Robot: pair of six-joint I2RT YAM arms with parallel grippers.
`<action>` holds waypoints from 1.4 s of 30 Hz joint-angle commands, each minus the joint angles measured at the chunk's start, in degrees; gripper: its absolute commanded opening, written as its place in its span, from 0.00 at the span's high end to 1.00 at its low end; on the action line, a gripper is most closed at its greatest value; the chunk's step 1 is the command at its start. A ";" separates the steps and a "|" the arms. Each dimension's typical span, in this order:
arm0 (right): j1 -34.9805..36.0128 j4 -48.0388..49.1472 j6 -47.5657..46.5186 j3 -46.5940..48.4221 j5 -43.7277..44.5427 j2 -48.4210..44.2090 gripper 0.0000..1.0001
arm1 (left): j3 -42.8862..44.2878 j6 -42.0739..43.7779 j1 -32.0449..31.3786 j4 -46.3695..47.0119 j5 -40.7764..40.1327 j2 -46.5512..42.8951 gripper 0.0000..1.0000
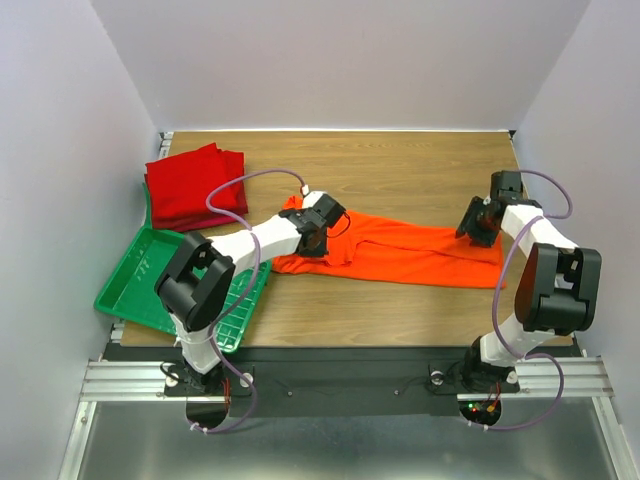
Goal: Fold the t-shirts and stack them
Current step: Fold the tshirt
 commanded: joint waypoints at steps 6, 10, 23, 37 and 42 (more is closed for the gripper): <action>0.93 1.34 -0.61 0.68 0.10 -3.19 0.48 | -4.47 -4.57 -3.67 -3.21 0.18 -9.00 0.49; 0.93 1.25 -0.70 1.21 0.62 -2.93 0.48 | -2.64 -5.10 -3.75 -5.76 -2.97 -12.17 0.38; 0.84 1.26 0.88 5.69 1.94 2.95 0.48 | 16.18 0.96 3.80 -5.59 5.71 8.29 0.33; -0.30 -0.67 2.20 6.31 9.06 10.69 0.48 | 16.00 7.02 12.15 -3.74 10.55 17.44 0.34; -1.62 -3.75 1.58 6.92 10.64 11.57 0.48 | 27.50 9.83 12.51 -5.94 10.81 24.46 0.34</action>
